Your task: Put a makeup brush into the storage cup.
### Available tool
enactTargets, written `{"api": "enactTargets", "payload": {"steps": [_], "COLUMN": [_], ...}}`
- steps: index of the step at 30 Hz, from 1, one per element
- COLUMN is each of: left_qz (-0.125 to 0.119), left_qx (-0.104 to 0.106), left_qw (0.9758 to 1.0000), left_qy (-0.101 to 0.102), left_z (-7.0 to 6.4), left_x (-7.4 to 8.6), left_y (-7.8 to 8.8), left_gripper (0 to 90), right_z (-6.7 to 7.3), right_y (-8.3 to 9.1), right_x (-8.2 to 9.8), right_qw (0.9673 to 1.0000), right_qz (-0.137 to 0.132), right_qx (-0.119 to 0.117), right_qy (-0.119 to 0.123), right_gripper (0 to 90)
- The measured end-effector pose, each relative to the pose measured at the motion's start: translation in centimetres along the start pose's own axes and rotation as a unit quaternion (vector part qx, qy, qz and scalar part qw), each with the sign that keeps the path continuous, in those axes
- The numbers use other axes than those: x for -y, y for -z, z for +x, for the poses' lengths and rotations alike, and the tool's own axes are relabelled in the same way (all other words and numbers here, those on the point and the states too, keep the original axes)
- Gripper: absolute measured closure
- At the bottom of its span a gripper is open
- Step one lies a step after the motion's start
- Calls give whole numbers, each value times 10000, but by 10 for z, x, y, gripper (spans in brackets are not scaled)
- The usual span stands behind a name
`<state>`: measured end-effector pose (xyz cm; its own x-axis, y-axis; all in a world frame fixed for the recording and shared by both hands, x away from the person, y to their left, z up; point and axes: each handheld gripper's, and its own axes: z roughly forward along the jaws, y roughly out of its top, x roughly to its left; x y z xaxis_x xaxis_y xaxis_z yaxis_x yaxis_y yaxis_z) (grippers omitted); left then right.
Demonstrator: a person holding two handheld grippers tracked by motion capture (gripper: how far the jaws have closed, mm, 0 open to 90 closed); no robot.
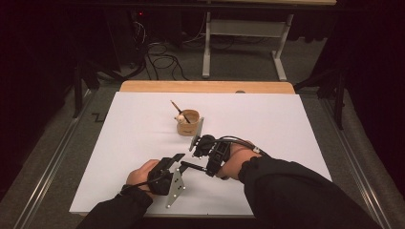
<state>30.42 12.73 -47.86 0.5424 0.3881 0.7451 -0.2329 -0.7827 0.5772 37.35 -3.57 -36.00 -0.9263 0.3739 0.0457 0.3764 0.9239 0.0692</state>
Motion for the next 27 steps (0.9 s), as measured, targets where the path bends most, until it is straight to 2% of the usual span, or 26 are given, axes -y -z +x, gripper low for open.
{"api": "enactTargets", "payload": {"steps": [13, 27], "left_qz": [50, 175], "left_qx": [102, 156], "left_qw": [9998, 9992], "left_qy": [-187, -318], "left_z": [-2, -3], "left_x": [0, 1], "left_y": [0, -2], "left_gripper": [733, 762], "right_z": [-1, -1], "right_y": [-4, -1], "right_x": [-3, -5], "right_qw": [10000, 10000], "right_qz": [-2, -25], "right_qx": [-27, 26], "right_qy": [11, 27], "right_gripper": [781, 777]}}
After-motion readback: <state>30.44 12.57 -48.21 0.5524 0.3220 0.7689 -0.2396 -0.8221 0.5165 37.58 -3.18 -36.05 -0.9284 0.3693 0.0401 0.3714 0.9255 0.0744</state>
